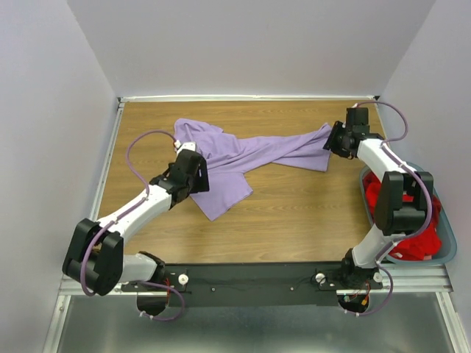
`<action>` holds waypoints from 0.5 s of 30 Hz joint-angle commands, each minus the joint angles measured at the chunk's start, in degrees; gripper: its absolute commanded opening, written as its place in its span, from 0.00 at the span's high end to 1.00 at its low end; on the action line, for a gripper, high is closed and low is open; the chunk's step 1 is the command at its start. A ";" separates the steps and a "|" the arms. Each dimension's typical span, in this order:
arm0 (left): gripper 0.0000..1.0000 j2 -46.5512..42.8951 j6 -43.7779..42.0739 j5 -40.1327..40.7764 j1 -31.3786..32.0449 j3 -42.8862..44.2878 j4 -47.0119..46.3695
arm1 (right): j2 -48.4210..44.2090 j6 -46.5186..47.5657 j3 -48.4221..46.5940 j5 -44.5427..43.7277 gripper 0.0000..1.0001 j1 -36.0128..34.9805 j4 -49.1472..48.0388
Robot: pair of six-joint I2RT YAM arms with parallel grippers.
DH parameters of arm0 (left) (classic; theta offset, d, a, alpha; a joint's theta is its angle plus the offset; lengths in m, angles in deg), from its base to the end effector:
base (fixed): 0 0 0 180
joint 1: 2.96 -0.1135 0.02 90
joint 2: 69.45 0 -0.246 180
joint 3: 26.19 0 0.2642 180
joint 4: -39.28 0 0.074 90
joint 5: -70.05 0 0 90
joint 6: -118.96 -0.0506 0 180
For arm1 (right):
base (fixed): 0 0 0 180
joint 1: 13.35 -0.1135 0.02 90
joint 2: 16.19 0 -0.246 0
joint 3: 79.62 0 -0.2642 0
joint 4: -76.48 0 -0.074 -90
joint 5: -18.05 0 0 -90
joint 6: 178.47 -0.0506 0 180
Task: Fold and stack the t-shirts
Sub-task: Flatten the tshirt out
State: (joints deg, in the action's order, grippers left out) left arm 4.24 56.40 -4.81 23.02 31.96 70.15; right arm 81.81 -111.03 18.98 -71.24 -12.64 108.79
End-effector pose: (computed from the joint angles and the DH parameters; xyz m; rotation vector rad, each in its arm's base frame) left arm 0.2666 -0.1152 0.1898 -0.1546 2.3444 -0.1432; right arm 0.3893 -0.0042 0.1877 0.4852 2.3843 0.1876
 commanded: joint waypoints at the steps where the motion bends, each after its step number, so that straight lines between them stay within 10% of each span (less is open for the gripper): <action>1: 0.22 -1.71 4.02 -4.67 2.05 -3.09 2.57 | 1.05 2.00 -4.58 -5.81 0.45 1.05 1.39; 15: 0.22 12.61 1.31 -10.75 3.20 2.00 -0.43 | 10.18 0.68 -14.16 -1.24 0.44 3.06 1.30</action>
State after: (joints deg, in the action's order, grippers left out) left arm 13.88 59.46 -14.49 25.75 30.64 70.45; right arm 88.91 -110.42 8.05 -72.88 -10.87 109.42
